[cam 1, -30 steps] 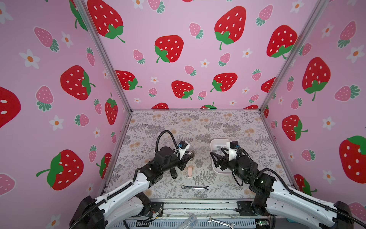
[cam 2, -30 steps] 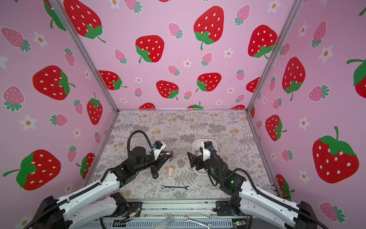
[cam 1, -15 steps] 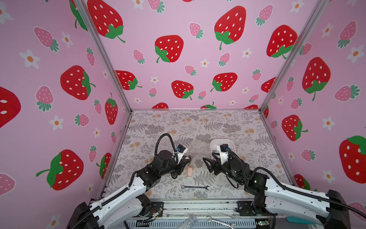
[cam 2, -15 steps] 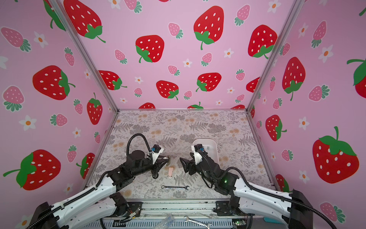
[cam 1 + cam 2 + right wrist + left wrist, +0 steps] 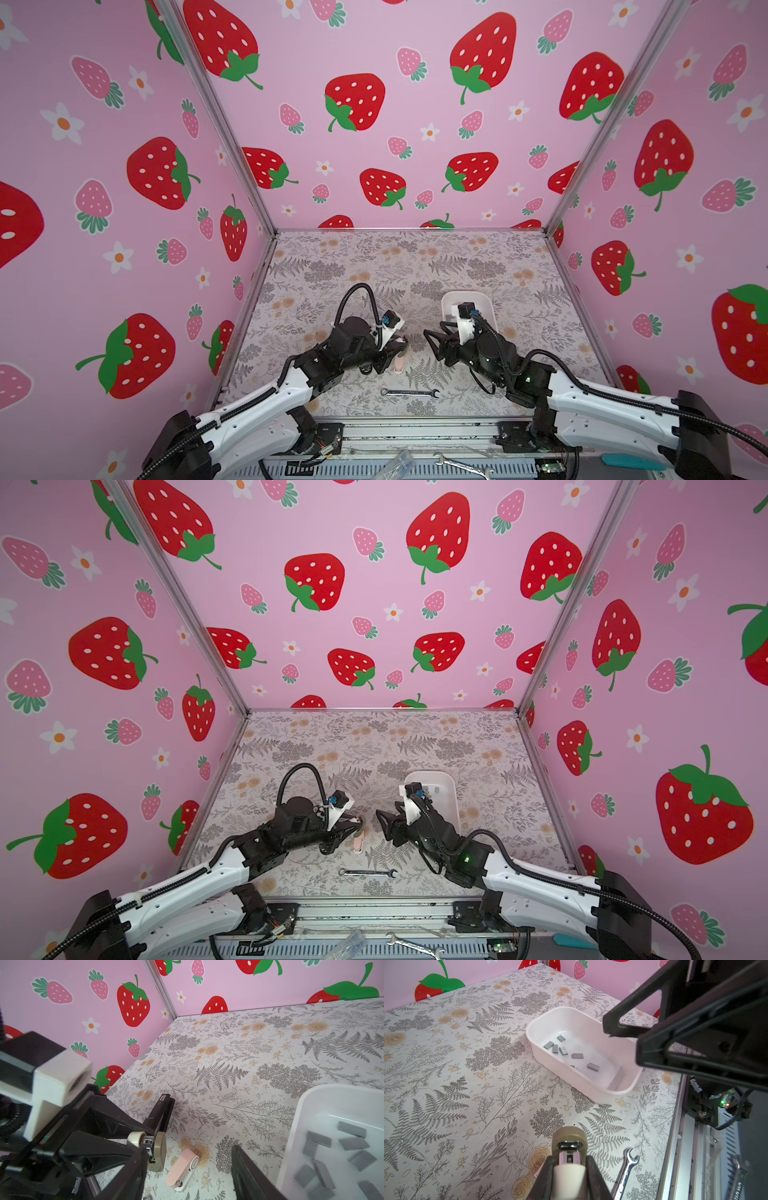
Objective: Load the staples into the stapler
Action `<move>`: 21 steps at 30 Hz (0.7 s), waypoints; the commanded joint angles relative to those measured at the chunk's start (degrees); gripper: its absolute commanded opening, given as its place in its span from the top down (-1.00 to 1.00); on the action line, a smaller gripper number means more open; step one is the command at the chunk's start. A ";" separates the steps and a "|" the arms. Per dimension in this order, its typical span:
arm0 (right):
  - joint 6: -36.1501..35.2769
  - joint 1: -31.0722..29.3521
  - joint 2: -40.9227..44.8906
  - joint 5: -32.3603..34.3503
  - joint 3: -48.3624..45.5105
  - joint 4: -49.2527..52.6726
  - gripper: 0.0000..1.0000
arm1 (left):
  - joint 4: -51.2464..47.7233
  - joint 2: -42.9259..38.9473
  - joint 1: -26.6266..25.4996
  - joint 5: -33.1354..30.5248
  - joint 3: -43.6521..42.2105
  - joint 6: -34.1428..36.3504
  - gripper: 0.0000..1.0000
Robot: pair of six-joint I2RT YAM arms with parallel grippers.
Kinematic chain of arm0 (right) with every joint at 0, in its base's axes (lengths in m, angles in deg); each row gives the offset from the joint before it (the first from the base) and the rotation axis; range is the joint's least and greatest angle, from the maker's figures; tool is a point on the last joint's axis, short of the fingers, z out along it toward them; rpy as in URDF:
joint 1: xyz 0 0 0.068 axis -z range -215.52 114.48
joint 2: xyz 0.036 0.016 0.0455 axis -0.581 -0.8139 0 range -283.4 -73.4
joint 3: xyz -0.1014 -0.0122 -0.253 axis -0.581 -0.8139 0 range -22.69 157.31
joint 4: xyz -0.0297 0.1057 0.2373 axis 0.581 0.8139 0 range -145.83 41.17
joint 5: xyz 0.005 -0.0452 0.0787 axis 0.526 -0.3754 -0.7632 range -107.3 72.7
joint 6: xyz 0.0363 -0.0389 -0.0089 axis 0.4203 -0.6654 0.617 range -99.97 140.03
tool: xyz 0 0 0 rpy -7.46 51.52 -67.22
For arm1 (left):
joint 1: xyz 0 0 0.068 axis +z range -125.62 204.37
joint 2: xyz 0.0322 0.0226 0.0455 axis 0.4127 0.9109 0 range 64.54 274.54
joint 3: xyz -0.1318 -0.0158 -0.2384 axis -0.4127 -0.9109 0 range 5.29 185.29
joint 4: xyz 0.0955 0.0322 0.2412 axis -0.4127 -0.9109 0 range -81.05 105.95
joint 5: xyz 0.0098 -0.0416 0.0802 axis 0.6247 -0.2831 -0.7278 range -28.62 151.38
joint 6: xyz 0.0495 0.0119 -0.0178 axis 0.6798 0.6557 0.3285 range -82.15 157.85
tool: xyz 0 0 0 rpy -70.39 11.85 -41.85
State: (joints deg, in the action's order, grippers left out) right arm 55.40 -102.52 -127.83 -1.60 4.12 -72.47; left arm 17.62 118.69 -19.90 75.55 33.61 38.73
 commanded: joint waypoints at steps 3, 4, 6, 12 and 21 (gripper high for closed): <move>2.76 -0.41 -1.67 -2.55 0.17 -2.66 -0.27 | 0.68 -0.03 -1.99 0.68 3.65 2.34 1.00; 2.93 -0.41 -2.04 -2.78 0.09 -3.06 -0.26 | 0.77 -0.01 -2.32 0.64 3.74 2.82 1.00; 3.24 -0.41 -2.73 -3.04 -0.50 -4.44 -0.25 | 1.68 -0.02 -3.50 -0.23 3.60 3.49 1.00; 4.85 -0.41 -4.43 -4.74 -1.09 -6.21 -0.22 | 1.55 1.02 -5.82 -2.62 4.27 3.86 1.00; 7.70 -0.50 -6.40 -5.07 -3.55 -8.30 -0.06 | 1.75 1.33 -7.61 -4.08 5.91 4.91 1.00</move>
State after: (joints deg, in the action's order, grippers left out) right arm 60.63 -102.54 -133.69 -5.92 1.87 -79.12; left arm 17.62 120.02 -27.04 72.27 36.54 42.58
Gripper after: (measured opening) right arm 0.535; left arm 0.258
